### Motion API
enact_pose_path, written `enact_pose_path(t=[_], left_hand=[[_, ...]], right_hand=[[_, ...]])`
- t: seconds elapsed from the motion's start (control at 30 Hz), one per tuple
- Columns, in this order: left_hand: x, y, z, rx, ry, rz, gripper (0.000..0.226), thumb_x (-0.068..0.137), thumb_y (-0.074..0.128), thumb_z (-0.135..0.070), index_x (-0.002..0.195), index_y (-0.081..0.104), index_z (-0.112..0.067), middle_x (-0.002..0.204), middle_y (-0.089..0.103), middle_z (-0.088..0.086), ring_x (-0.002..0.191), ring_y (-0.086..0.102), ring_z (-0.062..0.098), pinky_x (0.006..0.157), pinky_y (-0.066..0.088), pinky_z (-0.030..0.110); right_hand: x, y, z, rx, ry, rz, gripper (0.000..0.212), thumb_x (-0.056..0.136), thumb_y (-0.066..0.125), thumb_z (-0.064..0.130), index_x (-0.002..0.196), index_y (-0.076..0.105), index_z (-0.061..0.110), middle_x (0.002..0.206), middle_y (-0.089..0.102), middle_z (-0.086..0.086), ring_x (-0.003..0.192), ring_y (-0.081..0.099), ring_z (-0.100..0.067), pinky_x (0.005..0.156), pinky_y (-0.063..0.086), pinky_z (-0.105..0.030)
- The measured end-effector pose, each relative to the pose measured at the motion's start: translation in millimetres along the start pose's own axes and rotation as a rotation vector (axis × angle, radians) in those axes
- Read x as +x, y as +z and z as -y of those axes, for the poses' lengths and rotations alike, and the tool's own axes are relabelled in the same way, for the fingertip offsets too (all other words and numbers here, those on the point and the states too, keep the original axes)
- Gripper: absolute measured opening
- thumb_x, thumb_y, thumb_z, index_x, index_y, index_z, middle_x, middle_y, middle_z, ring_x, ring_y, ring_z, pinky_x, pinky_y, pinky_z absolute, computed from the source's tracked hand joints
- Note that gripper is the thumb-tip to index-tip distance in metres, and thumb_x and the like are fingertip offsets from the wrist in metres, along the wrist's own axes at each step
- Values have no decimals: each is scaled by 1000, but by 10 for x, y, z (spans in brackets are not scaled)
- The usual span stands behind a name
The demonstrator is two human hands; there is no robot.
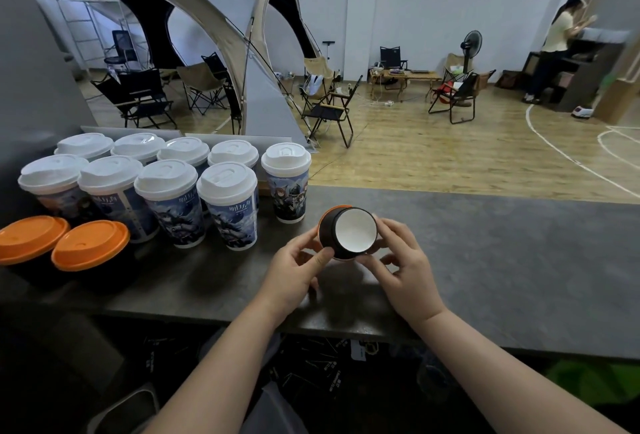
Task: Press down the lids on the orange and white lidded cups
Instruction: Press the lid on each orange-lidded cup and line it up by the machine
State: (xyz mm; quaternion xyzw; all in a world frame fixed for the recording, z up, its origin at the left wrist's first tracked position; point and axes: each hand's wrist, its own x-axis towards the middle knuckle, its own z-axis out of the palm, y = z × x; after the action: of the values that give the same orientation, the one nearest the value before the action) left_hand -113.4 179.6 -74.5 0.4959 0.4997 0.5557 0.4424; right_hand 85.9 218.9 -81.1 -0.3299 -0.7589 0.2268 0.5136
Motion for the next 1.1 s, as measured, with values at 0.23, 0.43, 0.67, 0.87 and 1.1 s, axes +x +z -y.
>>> enact_pose_path(t=[0.23,0.43,0.67,0.87,1.1], left_hand=[[-22,-55,-10,-124,-18,55,63,93,64,-4,140,46,-42,106,76,3,93,72,15,70,59,29],[-52,-69,-48,-206,24,56,77,83,67,-5,151,34,-21,141,61,2,128,59,16,103,50,35],[-9,-88,-6,-123,73,-7,61,85,69,-1,142,50,-14,140,57,13,129,55,29,90,53,27],[-28,-65,-37,-170,18,-6,49,90,59,11,135,49,-4,133,64,11,129,57,26,99,52,29],[-86,-14,-127,-49,33,-2,55,89,63,8,139,54,-12,133,66,6,128,59,17,107,48,34]], right_hand=[[-35,-24,26,289,171,50,43,92,53,12,135,55,12,120,67,-1,102,71,-26,81,61,-39],[9,-2,37,339,266,87,34,91,70,3,118,62,22,123,69,-3,114,69,-15,84,59,-27],[35,-27,2,250,264,52,41,86,76,4,121,65,22,117,72,8,107,70,-10,78,59,-25],[49,-43,-38,222,329,32,34,86,77,6,112,71,26,108,74,3,98,71,-10,78,61,-35],[40,-59,-42,208,347,34,32,88,77,17,112,69,35,110,73,15,99,69,-7,76,57,-23]])
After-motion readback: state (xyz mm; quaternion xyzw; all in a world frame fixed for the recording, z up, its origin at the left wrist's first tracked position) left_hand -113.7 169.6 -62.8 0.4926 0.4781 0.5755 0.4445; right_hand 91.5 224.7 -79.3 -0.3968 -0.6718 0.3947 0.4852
